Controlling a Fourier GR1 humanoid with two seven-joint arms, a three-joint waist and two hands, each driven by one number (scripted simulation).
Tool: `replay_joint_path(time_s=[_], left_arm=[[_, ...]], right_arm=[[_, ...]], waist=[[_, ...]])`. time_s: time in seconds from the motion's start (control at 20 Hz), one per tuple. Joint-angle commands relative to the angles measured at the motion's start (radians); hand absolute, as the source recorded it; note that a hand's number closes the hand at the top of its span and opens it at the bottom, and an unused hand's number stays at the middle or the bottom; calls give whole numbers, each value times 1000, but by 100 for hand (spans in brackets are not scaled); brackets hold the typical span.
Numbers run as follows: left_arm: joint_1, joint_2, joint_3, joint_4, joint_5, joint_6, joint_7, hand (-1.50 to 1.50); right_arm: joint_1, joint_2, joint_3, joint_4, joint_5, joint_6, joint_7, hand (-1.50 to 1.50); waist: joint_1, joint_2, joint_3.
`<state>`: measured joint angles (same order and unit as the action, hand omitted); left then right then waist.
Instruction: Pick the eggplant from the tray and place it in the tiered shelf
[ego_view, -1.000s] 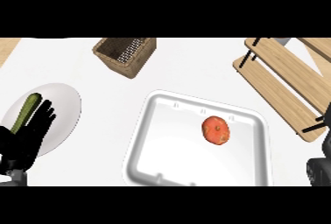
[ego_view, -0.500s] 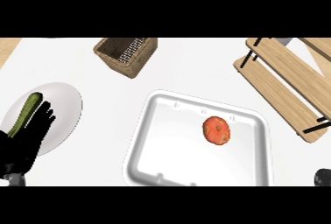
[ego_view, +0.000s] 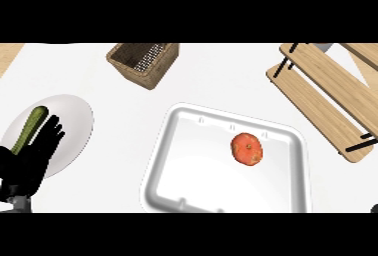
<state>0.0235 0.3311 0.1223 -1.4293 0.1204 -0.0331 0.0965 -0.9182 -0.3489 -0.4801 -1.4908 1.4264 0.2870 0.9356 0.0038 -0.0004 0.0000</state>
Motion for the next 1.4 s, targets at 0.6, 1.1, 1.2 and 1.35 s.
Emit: replay_joint_path(time_s=[0.6,1.1,1.2,1.35], left_arm=[[-15,6,29,13,-4,-25,9,0],[23,-13,45,27,-23,-4,-32,0],[14,-1,57,42,-8,-15,-9,0],[30,0,62,19,-9,-4,7,0]], right_arm=[[-78,50,-102,-315,-222,-87,127,-150],[-133,-58,-156,-710,-257,249,283,-150],[-142,-80,-162,-789,-253,348,288,-150],[-145,-100,-245,-810,-277,447,279,-150]], waist=[[-11,-6,0],[-36,-18,-1],[-65,-31,-3],[-80,-40,-2]])
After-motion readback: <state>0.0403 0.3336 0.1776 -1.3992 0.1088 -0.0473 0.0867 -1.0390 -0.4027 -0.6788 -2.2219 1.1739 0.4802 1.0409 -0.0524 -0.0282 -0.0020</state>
